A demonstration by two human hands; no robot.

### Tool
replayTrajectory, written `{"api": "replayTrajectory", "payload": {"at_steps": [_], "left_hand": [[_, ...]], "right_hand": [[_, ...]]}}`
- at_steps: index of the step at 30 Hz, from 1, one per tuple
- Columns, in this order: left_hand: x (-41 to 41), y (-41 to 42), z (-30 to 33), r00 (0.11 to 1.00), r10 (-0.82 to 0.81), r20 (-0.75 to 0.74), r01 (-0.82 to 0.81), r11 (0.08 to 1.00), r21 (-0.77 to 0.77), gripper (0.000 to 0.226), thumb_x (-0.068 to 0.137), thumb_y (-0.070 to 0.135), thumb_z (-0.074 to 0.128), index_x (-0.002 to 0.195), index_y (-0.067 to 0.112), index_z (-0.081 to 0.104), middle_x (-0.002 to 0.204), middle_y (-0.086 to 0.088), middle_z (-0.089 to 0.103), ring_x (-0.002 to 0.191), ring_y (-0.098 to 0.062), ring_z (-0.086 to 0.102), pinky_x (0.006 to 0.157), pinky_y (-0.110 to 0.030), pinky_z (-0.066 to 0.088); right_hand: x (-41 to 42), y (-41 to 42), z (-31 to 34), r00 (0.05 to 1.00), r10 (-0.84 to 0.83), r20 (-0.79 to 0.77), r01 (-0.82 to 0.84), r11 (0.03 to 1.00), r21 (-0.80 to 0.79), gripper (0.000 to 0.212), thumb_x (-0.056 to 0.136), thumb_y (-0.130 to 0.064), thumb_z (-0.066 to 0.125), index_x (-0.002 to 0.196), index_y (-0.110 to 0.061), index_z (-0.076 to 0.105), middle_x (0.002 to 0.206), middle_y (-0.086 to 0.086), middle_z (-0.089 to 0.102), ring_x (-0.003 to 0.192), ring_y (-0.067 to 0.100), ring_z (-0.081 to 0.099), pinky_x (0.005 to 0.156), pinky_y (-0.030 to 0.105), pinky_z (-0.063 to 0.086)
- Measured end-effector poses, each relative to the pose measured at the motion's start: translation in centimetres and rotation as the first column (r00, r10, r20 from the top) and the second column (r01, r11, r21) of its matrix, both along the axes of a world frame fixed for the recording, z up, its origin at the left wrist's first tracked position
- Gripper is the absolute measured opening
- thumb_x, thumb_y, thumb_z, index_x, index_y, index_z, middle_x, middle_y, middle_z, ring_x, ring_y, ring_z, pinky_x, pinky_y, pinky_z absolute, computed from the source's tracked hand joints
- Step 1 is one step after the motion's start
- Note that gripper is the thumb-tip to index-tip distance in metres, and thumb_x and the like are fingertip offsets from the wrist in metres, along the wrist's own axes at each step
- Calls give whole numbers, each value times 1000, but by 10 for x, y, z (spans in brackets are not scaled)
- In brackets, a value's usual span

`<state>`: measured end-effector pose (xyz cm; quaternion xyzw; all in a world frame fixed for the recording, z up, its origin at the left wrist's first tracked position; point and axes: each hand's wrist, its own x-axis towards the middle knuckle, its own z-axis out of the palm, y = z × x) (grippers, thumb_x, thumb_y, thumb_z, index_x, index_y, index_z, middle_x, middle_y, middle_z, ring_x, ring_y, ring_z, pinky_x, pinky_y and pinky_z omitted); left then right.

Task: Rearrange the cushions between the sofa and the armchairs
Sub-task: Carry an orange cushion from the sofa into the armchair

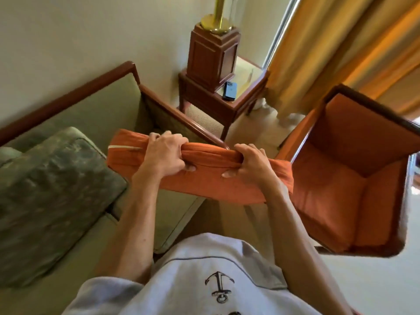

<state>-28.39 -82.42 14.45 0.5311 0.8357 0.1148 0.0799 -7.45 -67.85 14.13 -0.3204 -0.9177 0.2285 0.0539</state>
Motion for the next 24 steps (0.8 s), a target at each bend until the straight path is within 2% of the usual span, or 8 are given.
{"api": "replayTrajectory", "payload": {"at_steps": [5, 7, 9, 10, 14, 17, 21, 24], "left_hand": [[68, 70, 37, 986, -166, -12, 166, 980, 112, 55, 62, 62, 85, 105, 31, 69, 108, 6, 70, 108, -21, 59, 97, -46, 34], [102, 98, 48, 975, -220, -9, 219, 963, 156, 53, 59, 66, 84, 98, 34, 69, 102, 9, 71, 104, -20, 60, 93, -43, 34], [144, 129, 57, 957, -289, -8, 285, 941, 184, 47, 59, 67, 84, 86, 36, 60, 93, 13, 66, 98, -18, 58, 86, -38, 30], [166, 143, 59, 947, -322, -6, 317, 928, 197, 47, 60, 68, 83, 85, 37, 58, 90, 15, 63, 96, -17, 57, 84, -36, 27], [247, 201, 66, 906, -423, 14, 406, 878, 255, 55, 61, 71, 81, 95, 29, 69, 95, 11, 67, 96, -15, 56, 87, -35, 26], [302, 240, 72, 865, -500, 40, 475, 843, 254, 54, 60, 69, 82, 91, 27, 71, 89, 11, 65, 93, -16, 56, 90, -40, 32], [359, 295, 73, 810, -584, 42, 548, 782, 297, 52, 61, 66, 84, 87, 22, 72, 84, 14, 56, 87, -14, 51, 86, -39, 31], [392, 336, 69, 769, -639, 3, 601, 724, 338, 53, 61, 64, 85, 91, 21, 74, 82, 17, 48, 85, -11, 43, 86, -41, 33]], "right_hand": [[93, 32, 44, 972, -180, -153, 179, 984, -19, 51, 64, -42, 91, 98, -18, 60, 80, -18, 44, 89, 8, 40, 87, 37, 32], [136, 49, 54, 942, -269, -199, 263, 963, -56, 51, 63, -41, 92, 95, -19, 60, 81, -17, 44, 79, -1, 35, 84, 31, 30], [185, 70, 61, 915, -339, -221, 331, 941, -74, 50, 60, -43, 93, 89, -20, 59, 82, -15, 46, 80, -3, 37, 82, 29, 29], [209, 80, 64, 903, -365, -226, 358, 931, -73, 50, 59, -44, 93, 87, -22, 58, 82, -14, 47, 81, -2, 38, 81, 29, 29], [298, 117, 74, 870, -423, -252, 437, 899, 1, 50, 59, -43, 93, 87, -20, 59, 79, -15, 46, 78, 3, 38, 84, 30, 29], [355, 140, 77, 861, -446, -247, 473, 879, 64, 51, 61, -45, 91, 89, -18, 59, 79, -19, 47, 82, 6, 39, 86, 31, 29], [415, 181, 81, 823, -511, -247, 540, 839, 64, 49, 62, -42, 92, 90, -18, 61, 80, -19, 45, 84, 13, 44, 85, 33, 32], [452, 217, 79, 803, -558, -210, 579, 813, 52, 49, 57, -47, 93, 83, -28, 57, 82, -12, 49, 82, 20, 49, 81, 36, 39]]}}
